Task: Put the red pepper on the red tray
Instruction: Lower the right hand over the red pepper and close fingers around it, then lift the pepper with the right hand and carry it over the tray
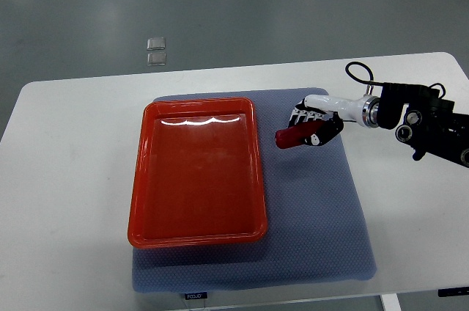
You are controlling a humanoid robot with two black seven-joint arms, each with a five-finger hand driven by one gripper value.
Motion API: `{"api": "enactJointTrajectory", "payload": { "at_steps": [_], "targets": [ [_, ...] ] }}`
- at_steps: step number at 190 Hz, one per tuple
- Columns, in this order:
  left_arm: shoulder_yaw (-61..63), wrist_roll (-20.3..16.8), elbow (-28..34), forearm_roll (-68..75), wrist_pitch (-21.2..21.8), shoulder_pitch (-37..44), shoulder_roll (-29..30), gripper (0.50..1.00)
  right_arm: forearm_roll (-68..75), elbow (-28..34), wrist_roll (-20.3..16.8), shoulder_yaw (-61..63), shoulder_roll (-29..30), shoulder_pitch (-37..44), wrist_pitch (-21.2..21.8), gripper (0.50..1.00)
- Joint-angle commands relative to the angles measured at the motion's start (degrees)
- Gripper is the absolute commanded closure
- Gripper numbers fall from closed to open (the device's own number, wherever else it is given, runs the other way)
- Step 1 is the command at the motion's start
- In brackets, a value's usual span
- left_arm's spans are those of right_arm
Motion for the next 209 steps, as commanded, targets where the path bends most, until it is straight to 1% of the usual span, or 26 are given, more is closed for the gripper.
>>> {"api": "enactJointTrajectory", "payload": {
  "at_steps": [1, 19, 32, 52, 81, 107, 127, 152, 179, 205, 207, 208, 209],
  "targets": [
    [0.00, 0.01, 0.08, 0.00, -0.01, 0.00, 0.00, 0.500, 1.18, 0.14, -0.01, -0.03, 0.36, 3.91, 0.28, 1.000],
    [0.00, 0.01, 0.17, 0.00, -0.01, 0.00, 0.00, 0.500, 3.20, 0.14, -0.01, -0.30, 1.42, 6.55, 0.37, 1.000],
    [0.00, 0.01, 0.25, 0.00, -0.01, 0.00, 0.00, 0.500, 4.69, -0.04, -0.01, -0.74, 3.53, 8.49, 0.37, 1.000],
    [0.00, 0.01, 0.34, 0.00, -0.01, 0.00, 0.00, 0.500, 5.40, -1.09, -0.01, -2.50, 8.62, 9.98, 0.28, 1.000],
    [0.00, 0.01, 0.34, 0.00, -0.01, 0.00, 0.00, 0.500, 5.22, -5.31, -0.01, -6.63, 17.50, 10.68, -0.77, 1.000],
    [0.09, 0.01, 0.25, 0.00, -0.01, 0.00, 0.00, 0.500, 5.13, -8.47, -0.01, -10.14, 24.79, 9.98, -3.76, 1.000],
    [0.00, 0.01, 0.17, 0.00, -0.01, 0.00, 0.00, 0.500, 4.96, -10.85, -0.01, -11.64, 29.10, 8.66, -4.46, 1.000],
    [0.00, 0.01, 0.34, 0.00, -0.01, 0.00, 0.00, 0.500, 4.52, -12.60, -0.01, -11.72, 29.54, 7.08, -4.64, 1.000],
    [0.00, 0.01, 0.34, 0.00, -0.01, 0.09, 0.00, 0.500, 4.43, -12.87, -0.01, -11.72, 29.54, 6.03, -4.73, 1.000],
    [0.00, 0.01, 0.34, 0.00, -0.01, 0.09, 0.00, 0.500, 4.43, -12.96, 0.17, -11.64, 29.54, 6.03, -6.22, 1.000],
    [0.00, 0.01, 0.34, 0.00, -0.01, 0.00, 0.00, 0.500, 4.43, -12.96, 0.17, -11.64, 29.54, 6.03, -6.22, 1.000],
    [0.00, 0.01, 0.34, 0.00, -0.01, 0.00, 0.00, 0.500, 4.52, -12.96, 0.17, -11.64, 29.54, 6.03, -6.22, 0.985],
    [0.00, 0.01, 0.34, 0.00, -0.01, 0.00, 0.00, 0.500, 4.52, -12.96, 0.17, -11.64, 29.54, 6.03, -6.22, 0.985]
  ]
}}
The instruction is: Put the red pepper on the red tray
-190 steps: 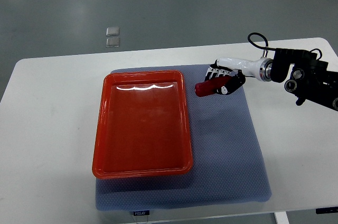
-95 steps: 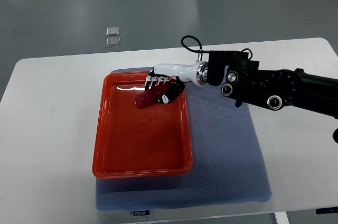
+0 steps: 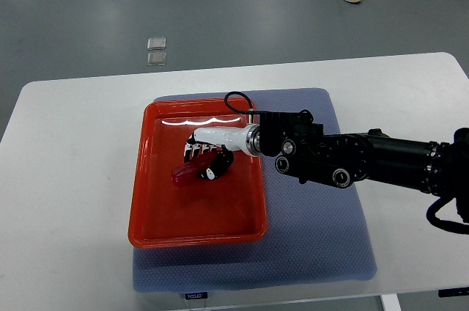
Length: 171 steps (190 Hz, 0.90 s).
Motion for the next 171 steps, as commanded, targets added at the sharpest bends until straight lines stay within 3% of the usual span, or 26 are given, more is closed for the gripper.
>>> {"api": "enactJointTrajectory", "payload": {
  "at_steps": [1, 14, 22, 30, 61, 100, 133, 171],
  "targets": [
    [0.00, -0.01, -0.05, 0.00, 0.01, 0.00, 0.00, 0.500, 0.08, -0.02, 0.17, 0.18, 0.00, -0.05, -0.64, 0.973],
    [0.00, -0.01, -0.05, 0.00, 0.01, 0.00, 0.00, 0.500, 0.44, -0.02, 0.61, 0.18, 0.00, -0.05, -0.56, 0.912],
    [0.00, -0.01, -0.05, 0.00, 0.01, 0.00, 0.00, 0.500, 0.79, -0.02, 1.05, 0.70, 0.00, -0.05, -0.56, 0.810],
    [0.00, -0.01, 0.04, 0.00, 0.01, 0.00, 0.00, 0.500, 0.87, -0.02, 1.57, 0.97, 0.00, -0.05, -0.65, 0.752],
    [0.00, -0.01, 0.04, 0.00, 0.01, 0.00, 0.00, 0.500, 2.54, 0.07, 2.81, 1.06, 0.00, 0.04, -0.38, 0.597],
    [0.00, -0.01, 0.13, 0.00, 0.01, 0.00, 0.00, 0.500, 4.21, 0.07, 2.81, 4.31, 0.00, 0.04, -0.38, 0.587],
    [-0.09, -0.01, 0.13, 0.00, 0.01, 0.00, 0.00, 0.500, 11.33, 0.07, 3.07, 20.48, -4.48, -2.78, -0.03, 0.587],
    [0.00, -0.01, 0.04, 0.00, 0.01, 0.00, 0.00, 0.500, 27.41, 0.07, 7.02, 44.29, -4.92, -13.14, 1.73, 0.587]
  ]
}}
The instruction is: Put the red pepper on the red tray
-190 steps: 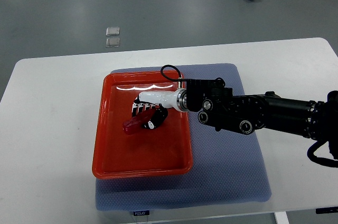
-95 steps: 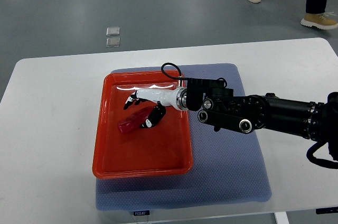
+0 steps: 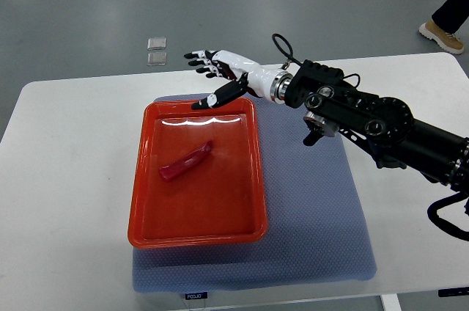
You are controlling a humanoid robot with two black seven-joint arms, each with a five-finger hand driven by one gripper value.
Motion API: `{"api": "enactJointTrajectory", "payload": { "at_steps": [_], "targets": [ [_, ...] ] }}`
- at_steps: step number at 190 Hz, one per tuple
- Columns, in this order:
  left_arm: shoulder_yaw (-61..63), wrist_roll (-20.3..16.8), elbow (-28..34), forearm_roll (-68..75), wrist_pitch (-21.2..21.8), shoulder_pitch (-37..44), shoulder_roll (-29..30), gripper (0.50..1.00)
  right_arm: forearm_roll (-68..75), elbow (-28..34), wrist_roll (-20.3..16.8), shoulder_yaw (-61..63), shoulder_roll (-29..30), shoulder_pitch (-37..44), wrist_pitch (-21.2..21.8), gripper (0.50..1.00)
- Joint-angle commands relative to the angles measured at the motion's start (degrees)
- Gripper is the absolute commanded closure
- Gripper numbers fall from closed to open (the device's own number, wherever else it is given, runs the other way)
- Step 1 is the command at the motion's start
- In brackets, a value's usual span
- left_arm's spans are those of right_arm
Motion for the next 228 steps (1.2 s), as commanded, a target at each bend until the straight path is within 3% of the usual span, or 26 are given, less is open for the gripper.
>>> {"api": "enactJointTrajectory", "payload": {
  "at_steps": [1, 36, 64, 136, 228],
  "targets": [
    [0.01, 0.01, -0.06, 0.03, -0.01, -0.02, 0.00, 0.500, 8.09, 0.00, 1.95, 11.81, 0.33, -5.63, 1.08, 0.587],
    [0.10, 0.01, -0.24, 0.03, -0.01, -0.02, 0.00, 0.500, 26.27, 0.00, 5.90, 28.94, 2.35, -16.17, 1.96, 0.587],
    [0.10, 0.01, -0.24, 0.03, -0.01, -0.02, 0.00, 0.500, 34.98, -0.17, 6.52, 32.46, 2.36, -21.10, 5.21, 0.587],
    [0.10, 0.01, -0.41, 0.03, -0.01, -0.02, 0.00, 0.500, 36.39, -0.35, 6.61, 33.60, 2.18, -25.23, 8.90, 0.587],
    [0.10, 0.01, -0.24, 0.03, -0.01, 0.07, 0.00, 0.500, 36.39, -0.43, 6.61, 33.52, 2.35, -26.46, 9.17, 0.585]
  ]
}}
